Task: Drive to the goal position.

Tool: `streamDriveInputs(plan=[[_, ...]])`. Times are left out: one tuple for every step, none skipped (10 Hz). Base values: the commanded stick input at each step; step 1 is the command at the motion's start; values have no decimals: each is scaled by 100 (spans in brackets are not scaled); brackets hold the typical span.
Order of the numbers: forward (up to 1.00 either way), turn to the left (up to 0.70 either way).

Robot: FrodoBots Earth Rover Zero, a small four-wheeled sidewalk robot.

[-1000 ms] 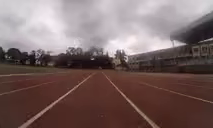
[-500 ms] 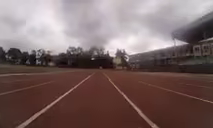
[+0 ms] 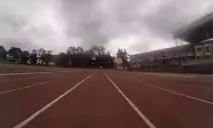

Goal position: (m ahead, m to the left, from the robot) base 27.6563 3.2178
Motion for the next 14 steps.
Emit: streamDriveInputs(plan=[[70, 0], [70, 0], [70, 0], [70, 0], [70, 0], [70, 0], [70, 0], [70, 0], [70, 0], [70, 0], [70, 0], [70, 0], [70, 0], [70, 0]])
